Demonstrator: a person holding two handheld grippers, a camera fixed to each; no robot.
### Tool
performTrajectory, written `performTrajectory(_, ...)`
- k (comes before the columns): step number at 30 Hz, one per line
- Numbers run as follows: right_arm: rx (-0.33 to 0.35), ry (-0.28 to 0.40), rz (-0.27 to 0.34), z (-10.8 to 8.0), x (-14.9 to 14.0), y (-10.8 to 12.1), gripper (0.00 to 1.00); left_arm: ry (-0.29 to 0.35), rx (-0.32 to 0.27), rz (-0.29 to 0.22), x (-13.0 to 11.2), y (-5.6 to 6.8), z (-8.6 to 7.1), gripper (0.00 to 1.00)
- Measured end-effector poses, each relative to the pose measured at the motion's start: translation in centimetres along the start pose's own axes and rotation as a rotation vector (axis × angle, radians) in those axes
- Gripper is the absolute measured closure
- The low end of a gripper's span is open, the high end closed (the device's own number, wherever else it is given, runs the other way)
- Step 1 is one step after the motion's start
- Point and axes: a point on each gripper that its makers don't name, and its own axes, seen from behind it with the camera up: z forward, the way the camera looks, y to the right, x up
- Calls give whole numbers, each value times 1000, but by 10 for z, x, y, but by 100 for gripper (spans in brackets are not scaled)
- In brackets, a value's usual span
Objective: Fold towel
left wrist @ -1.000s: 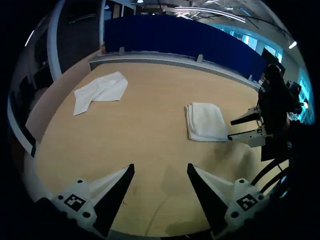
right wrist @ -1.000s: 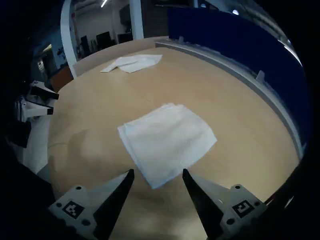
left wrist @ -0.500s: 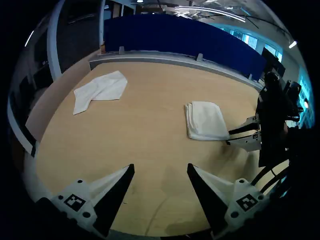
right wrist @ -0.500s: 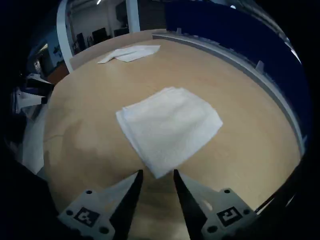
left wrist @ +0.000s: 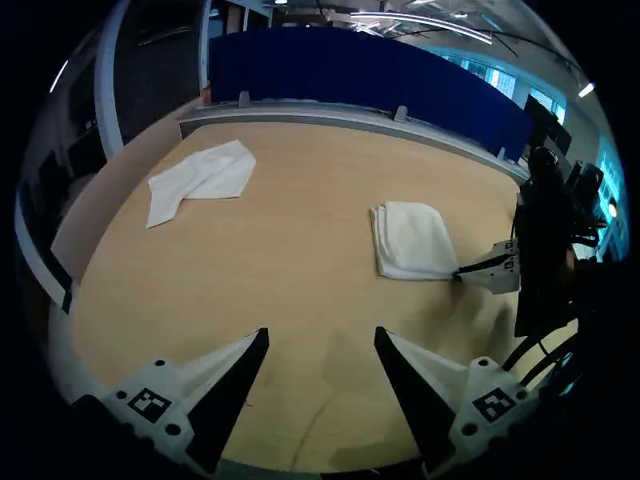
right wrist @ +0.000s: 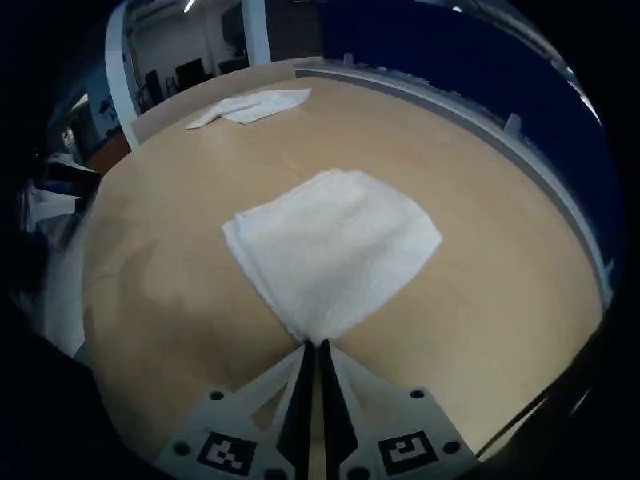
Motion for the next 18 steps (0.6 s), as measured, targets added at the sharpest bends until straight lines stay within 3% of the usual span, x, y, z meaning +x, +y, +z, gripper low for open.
performTrajectory(8, 6, 33, 3, -11, 15, 3, 97, 0, -1, 3, 2, 2, -1, 2)
performTrajectory(18, -24, 162, -41, -67, 93, 25, 97, 35, -13, 7, 23, 9, -1, 2)
